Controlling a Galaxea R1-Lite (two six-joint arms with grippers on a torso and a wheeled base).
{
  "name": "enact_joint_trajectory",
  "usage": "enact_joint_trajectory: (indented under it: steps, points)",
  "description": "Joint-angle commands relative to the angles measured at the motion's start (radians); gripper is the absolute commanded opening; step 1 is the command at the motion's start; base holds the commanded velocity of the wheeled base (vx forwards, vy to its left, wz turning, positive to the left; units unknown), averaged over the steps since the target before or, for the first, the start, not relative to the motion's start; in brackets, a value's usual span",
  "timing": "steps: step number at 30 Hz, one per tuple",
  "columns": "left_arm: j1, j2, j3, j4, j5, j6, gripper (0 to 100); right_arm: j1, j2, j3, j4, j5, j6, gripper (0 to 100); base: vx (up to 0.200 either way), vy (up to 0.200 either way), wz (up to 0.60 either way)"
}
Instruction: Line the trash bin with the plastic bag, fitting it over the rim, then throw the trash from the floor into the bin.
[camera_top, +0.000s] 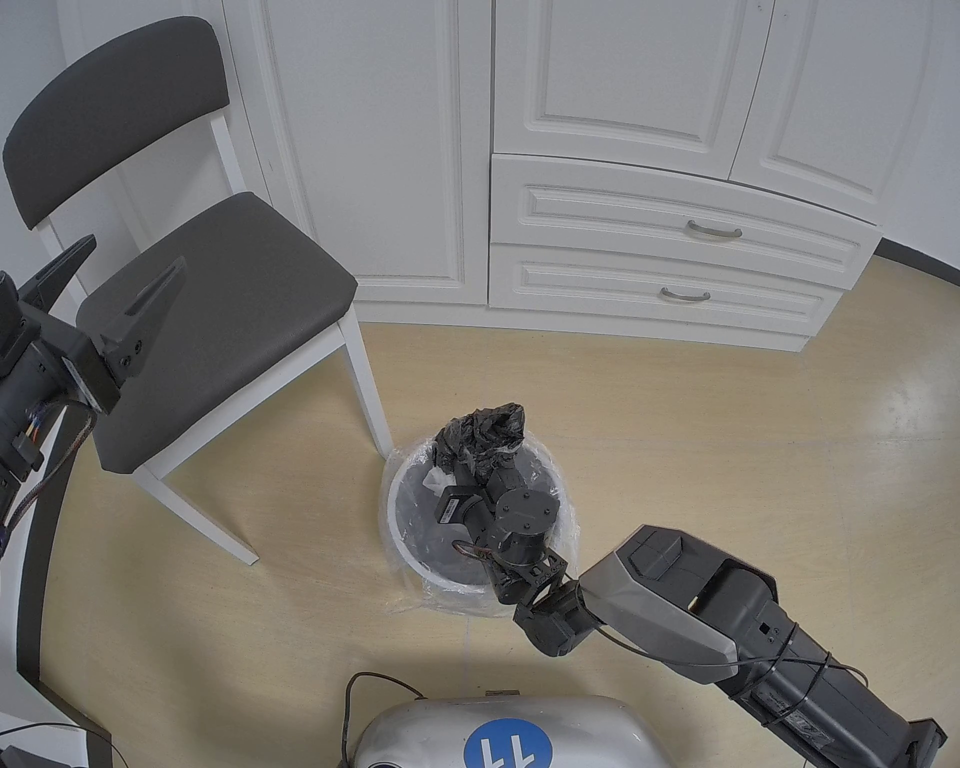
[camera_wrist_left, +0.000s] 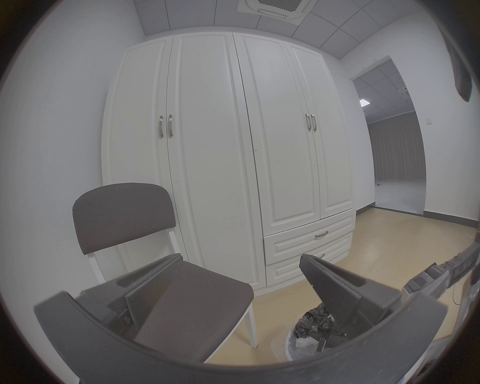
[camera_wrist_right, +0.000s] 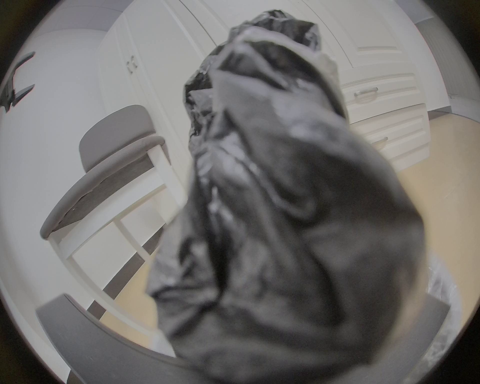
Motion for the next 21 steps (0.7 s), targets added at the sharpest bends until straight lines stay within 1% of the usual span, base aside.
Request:
enact_joint_trajectory:
  steps: [1, 5, 12, 16, 17, 18, 19, 21]
  points:
    - [-0.003, 0.014, -0.001, 0.000, 0.001, 0.001, 100, -0.017, 0.029, -0.064, 0.040, 0.003, 0.014, 0, 0.000, 0.000, 0.00]
    - [-0.023, 0.033, -0.002, -0.003, 0.002, -0.001, 100, -0.025, 0.043, -0.115, 0.081, -0.001, 0.057, 0, 0.000, 0.000, 0.00]
    - [-0.026, 0.036, -0.001, -0.006, 0.002, 0.001, 100, -0.033, 0.036, -0.121, 0.070, -0.004, 0.059, 0, 0.000, 0.000, 0.00]
    - [-0.026, 0.036, -0.001, -0.006, 0.002, 0.001, 100, -0.030, 0.018, -0.081, 0.047, -0.010, 0.051, 0, 0.000, 0.000, 0.00]
    - [-0.026, 0.034, -0.001, -0.006, 0.002, 0.001, 100, -0.017, -0.025, 0.005, 0.010, -0.007, 0.048, 0, 0.000, 0.000, 0.00]
    - [-0.025, 0.034, -0.001, -0.006, 0.002, 0.001, 100, -0.016, -0.030, 0.015, 0.007, -0.007, 0.048, 0, 0.000, 0.000, 0.00]
    - [-0.026, 0.030, -0.001, -0.006, 0.002, 0.001, 100, -0.005, -0.056, 0.078, -0.009, 0.003, 0.048, 0, 0.000, 0.000, 0.00]
    - [-0.025, 0.025, -0.001, -0.006, 0.002, 0.001, 100, 0.012, -0.077, 0.127, -0.028, 0.004, 0.048, 0, 0.000, 0.000, 0.00]
